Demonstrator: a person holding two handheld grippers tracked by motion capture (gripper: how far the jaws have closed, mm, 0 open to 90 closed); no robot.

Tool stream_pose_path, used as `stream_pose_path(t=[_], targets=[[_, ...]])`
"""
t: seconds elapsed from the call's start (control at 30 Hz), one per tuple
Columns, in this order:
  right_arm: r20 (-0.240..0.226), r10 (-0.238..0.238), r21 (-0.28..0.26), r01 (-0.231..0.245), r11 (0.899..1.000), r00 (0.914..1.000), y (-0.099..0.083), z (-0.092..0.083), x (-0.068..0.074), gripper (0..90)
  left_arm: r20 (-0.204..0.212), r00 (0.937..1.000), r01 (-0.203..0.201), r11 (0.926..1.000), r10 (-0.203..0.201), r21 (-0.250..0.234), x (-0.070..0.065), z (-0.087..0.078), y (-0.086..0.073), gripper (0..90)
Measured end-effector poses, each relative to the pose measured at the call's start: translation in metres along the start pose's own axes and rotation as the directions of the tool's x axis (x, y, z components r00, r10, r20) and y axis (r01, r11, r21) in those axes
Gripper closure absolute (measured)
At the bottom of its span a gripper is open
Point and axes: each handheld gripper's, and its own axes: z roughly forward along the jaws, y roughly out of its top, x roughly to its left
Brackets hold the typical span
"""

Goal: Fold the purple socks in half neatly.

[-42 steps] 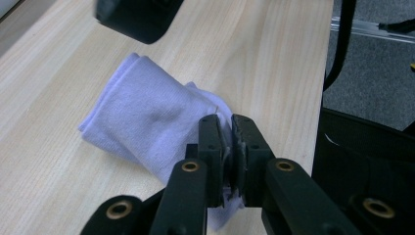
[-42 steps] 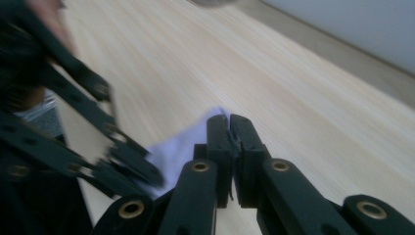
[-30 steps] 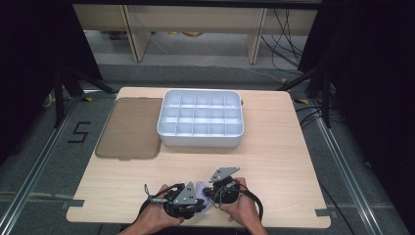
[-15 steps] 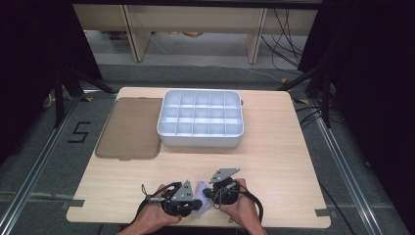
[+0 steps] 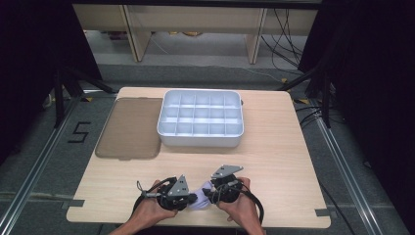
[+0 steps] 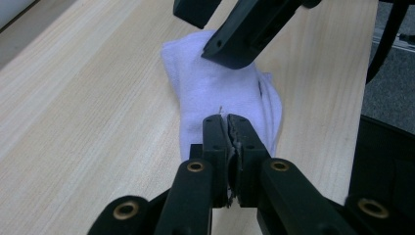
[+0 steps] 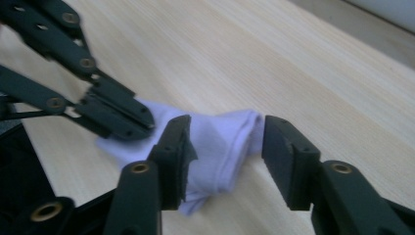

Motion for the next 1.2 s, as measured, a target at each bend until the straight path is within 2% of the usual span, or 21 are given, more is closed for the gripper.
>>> stream_pose_path(t=[0.1,0.13,0.17,0.27,0.3,0.4,0.43,0.47,0.5,0.57,0.6,0.63,0.7,0.77,0.87,0.9,0.97,1.03,1.1,1.13,1.2], targets=[[-0.047,0.026,0.072,-0.023,0.997,0.9985,-0.001,0.013,-0.005,47.0,-0.001,0.9999,0.014,0.9999,-0.014,-0.004,-0.001,0.000,0.000,85.5],[-0.047,0.026,0.072,-0.023,0.997,0.9985,-0.001,0.013,-0.005,47.0,-0.001,0.9999,0.014,0.9999,-0.014,-0.004,-0.001,0.000,0.000,85.5],[-0.070,0.074,0.085,-0.068,0.994,0.9948,-0.002,0.015,-0.009,45.5,-0.003,0.9999,0.010,0.9999,-0.010,-0.005,-0.001,0.000,-0.001,85.5],[-0.098,0.100,0.089,-0.091,0.992,0.9902,-0.003,0.018,-0.014,45.5,-0.002,1.0000,-0.008,1.0000,0.008,-0.004,0.001,0.000,0.000,85.4],[-0.099,0.154,0.125,-0.141,0.982,0.9831,-0.003,0.019,-0.014,45.5,0.008,0.9999,0.012,0.9997,-0.012,-0.020,0.000,0.002,-0.001,85.3],[-0.098,0.151,0.130,-0.137,0.982,0.9837,-0.002,0.020,-0.014,45.6,-0.006,1.0000,0.002,1.0000,-0.002,-0.004,0.000,0.000,-0.001,85.3],[-0.118,0.142,0.105,-0.130,0.986,0.9828,-0.003,0.022,-0.015,45.8,-0.005,1.0000,-0.004,0.9999,0.004,-0.011,0.001,0.001,-0.001,85.3],[-0.130,0.095,0.097,-0.083,0.992,0.9870,-0.002,0.022,-0.018,46.7,0.003,1.0000,0.008,0.9998,-0.008,-0.016,0.001,0.001,-0.001,85.3],[-0.132,0.095,0.096,-0.082,0.992,0.9867,-0.002,0.022,-0.018,48.0,0.006,1.0000,-0.008,1.0000,0.008,-0.004,0.002,0.000,-0.001,85.3],[-0.150,0.125,0.122,-0.107,0.987,0.9808,-0.003,0.021,-0.016,54.1,0.005,1.0000,-0.004,0.9999,0.004,-0.009,0.001,0.001,-0.001,85.2],[-0.166,0.105,0.106,-0.088,0.990,0.9805,-0.003,0.022,-0.017,57.5,0.008,0.9999,0.011,0.9999,-0.011,0.000,0.001,0.000,-0.001,85.2],[-0.182,0.117,0.112,-0.098,0.989,0.9764,-0.003,0.022,-0.016,60.1,0.008,0.9998,0.019,0.9998,-0.019,-0.007,0.001,0.000,-0.001,85.2],[-0.192,0.108,0.099,-0.091,0.991,0.9755,-0.004,0.023,-0.018,64.2,0.009,0.9998,0.017,0.9998,-0.017,-0.007,0.001,0.000,-0.002,85.1],[-0.221,0.125,0.093,-0.107,0.990,0.9672,-0.005,0.024,-0.019,66.6,0.012,0.9998,0.019,0.9997,-0.019,-0.012,0.001,0.000,-0.002,85.0],[-0.211,0.124,0.083,-0.109,0.991,0.9695,-0.006,0.023,-0.018,69.4,0.016,0.9996,0.025,0.9996,-0.025,-0.016,0.004,-0.003,-0.003,82.6],[-0.220,0.128,0.084,-0.112,0.990,0.9671,-0.006,0.022,-0.018,70.1,0.021,0.9991,0.038,0.9991,-0.037,-0.019,0.005,-0.005,-0.003,80.2],[-0.212,0.118,0.073,-0.105,0.992,0.9701,-0.007,0.021,-0.017,71.4,0.047,0.9937,0.104,0.9935,-0.102,-0.047,0.007,-0.011,-0.006,68.8],[-0.204,0.112,0.071,-0.099,0.993,0.9726,-0.007,0.021,-0.017,71.6,0.041,0.9927,0.116,0.9913,-0.114,-0.062,0.009,-0.016,-0.007,65.2],[-0.175,0.078,0.059,-0.068,0.996,0.9816,-0.006,0.020,-0.012,72.2,0.046,0.9894,0.141,0.9873,-0.138,-0.073,0.011,-0.021,-0.010,56.2],[-0.175,0.078,0.059,-0.068,0.996,0.9816,-0.006,0.020,-0.012,72.2,0.046,0.9857,0.166,0.9824,-0.162,-0.086,0.011,-0.024,-0.012,56.2],[-0.150,0.037,0.056,-0.029,0.998,0.9880,-0.004,0.020,-0.008,72.5,0.037,0.9861,0.164,0.9829,-0.162,-0.083,0.014,-0.031,-0.018,49.5]])
